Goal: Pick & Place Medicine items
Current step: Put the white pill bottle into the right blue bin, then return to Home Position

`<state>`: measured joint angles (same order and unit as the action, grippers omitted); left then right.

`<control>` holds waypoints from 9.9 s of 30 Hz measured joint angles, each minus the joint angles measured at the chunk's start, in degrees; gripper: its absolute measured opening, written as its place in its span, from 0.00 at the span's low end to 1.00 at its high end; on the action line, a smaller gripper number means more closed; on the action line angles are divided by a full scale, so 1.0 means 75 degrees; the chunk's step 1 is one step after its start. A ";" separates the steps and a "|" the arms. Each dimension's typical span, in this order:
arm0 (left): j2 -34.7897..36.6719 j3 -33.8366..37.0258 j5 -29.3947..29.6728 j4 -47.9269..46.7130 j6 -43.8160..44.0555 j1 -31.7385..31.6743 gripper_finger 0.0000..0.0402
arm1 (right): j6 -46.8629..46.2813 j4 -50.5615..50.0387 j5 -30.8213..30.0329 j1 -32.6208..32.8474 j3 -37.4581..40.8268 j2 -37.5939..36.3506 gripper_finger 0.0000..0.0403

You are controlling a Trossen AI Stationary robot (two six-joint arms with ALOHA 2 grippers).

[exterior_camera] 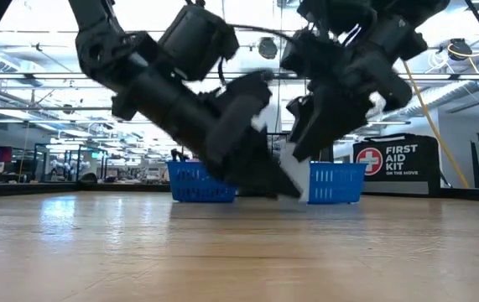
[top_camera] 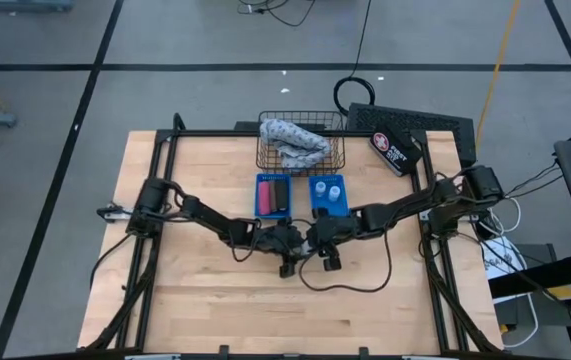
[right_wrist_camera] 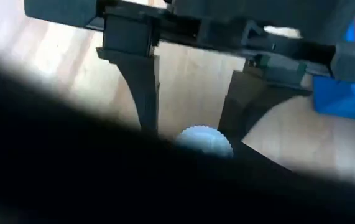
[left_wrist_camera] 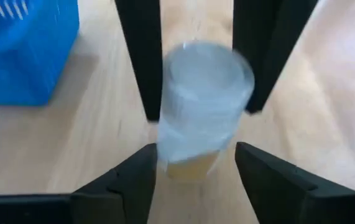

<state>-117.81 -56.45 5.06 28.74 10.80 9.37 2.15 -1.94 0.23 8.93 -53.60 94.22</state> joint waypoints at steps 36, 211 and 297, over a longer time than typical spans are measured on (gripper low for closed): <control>0.3087 0.0326 0.0131 -0.1799 -0.0978 0.0002 0.60 | -0.0400 -0.2557 -0.1603 -0.1791 0.0009 -0.1691 0.31; 1.4084 0.6560 0.0667 -0.3656 -0.1073 -0.0048 0.60 | -0.1888 -0.1660 -0.0805 -0.1932 0.4634 -1.2546 0.48; 1.5660 0.7274 -0.0137 -0.3838 -0.0877 -0.0048 0.60 | -0.0991 0.0660 -0.0225 0.0027 0.7041 -1.2529 0.48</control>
<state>-0.36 -1.89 4.03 -0.04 4.23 9.02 -5.28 3.01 -1.45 9.13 -0.80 0.25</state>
